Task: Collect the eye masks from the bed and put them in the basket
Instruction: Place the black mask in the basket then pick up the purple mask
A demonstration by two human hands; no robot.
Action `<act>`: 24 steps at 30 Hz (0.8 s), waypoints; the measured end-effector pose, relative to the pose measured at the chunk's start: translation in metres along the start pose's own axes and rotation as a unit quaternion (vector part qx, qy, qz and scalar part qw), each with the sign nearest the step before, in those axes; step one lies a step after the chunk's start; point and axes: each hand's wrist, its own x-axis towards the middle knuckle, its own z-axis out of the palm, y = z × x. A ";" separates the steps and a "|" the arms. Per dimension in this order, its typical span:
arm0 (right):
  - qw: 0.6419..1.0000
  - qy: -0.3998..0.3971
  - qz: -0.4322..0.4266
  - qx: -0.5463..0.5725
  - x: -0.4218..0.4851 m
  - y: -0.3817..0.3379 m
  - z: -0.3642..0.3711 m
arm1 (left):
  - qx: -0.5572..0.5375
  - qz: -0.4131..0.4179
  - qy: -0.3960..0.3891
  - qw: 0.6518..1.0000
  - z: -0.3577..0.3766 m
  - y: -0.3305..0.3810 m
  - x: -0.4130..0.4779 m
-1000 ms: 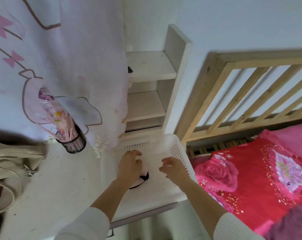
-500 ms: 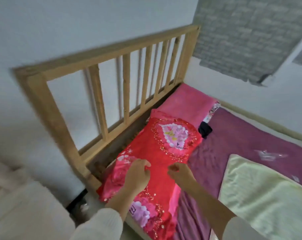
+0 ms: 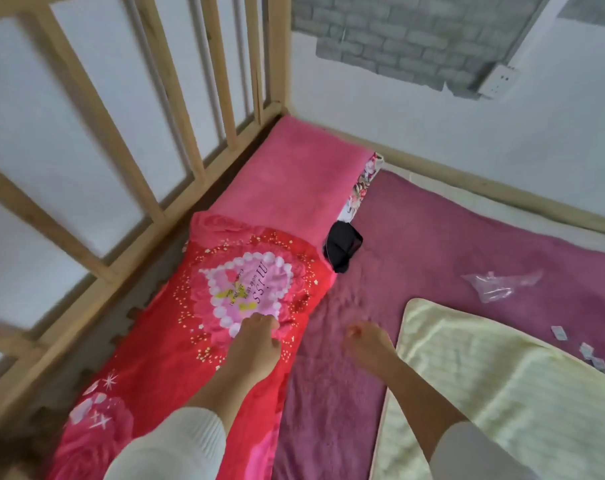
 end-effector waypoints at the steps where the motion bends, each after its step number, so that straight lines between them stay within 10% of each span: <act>1: 1.000 0.004 0.005 0.014 0.018 0.000 -0.003 | 0.000 0.009 0.011 1.000 0.006 0.002 0.022; 24: 0.993 0.115 0.011 0.039 0.288 0.000 0.055 | 0.255 0.105 0.044 0.960 0.139 -0.085 0.198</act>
